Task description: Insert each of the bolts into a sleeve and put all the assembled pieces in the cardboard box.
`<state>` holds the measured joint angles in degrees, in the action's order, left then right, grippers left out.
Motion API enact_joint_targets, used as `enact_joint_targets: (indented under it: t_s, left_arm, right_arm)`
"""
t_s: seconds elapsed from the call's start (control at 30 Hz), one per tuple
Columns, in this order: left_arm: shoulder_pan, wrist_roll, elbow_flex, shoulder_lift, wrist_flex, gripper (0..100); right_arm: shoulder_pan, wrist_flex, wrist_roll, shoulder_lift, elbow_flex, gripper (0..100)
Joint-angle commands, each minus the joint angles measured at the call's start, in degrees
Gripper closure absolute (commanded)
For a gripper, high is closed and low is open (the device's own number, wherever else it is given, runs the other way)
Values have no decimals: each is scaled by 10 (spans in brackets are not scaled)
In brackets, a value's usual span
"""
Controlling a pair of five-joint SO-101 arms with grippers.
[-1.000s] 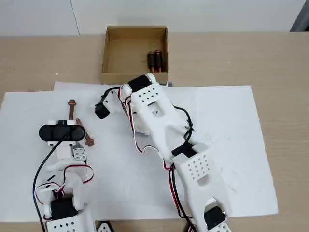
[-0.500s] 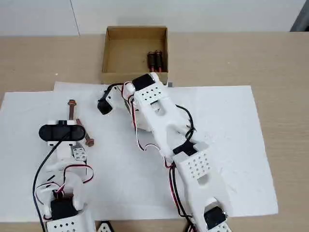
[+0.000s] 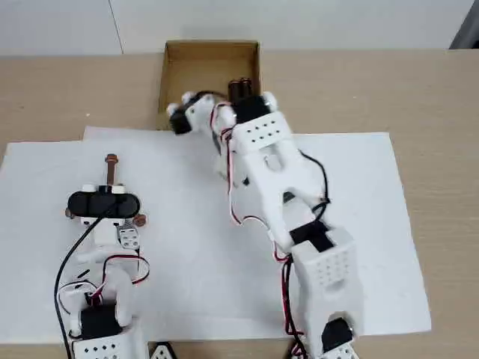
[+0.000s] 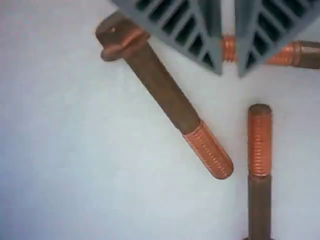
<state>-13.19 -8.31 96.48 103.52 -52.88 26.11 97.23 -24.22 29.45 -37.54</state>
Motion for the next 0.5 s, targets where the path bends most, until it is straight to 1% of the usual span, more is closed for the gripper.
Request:
enact_joint_targets:
  t_s: [0.0, 0.23, 0.33, 0.47]
  left_arm:
    - [4, 5, -1, 4, 13, 994]
    - [4, 5, -1, 4, 13, 994]
    - [4, 5, -1, 4, 13, 994]
    - [4, 5, -3, 4, 6, 994]
  right_arm:
    - [-30, 12, 53, -79, -4, 995]
    - [-84, 17, 155, -160, 2, 995]
    - [-109, 17, 167, -208, 44, 995]
    - [-135, 17, 169, -305, 158, 995]
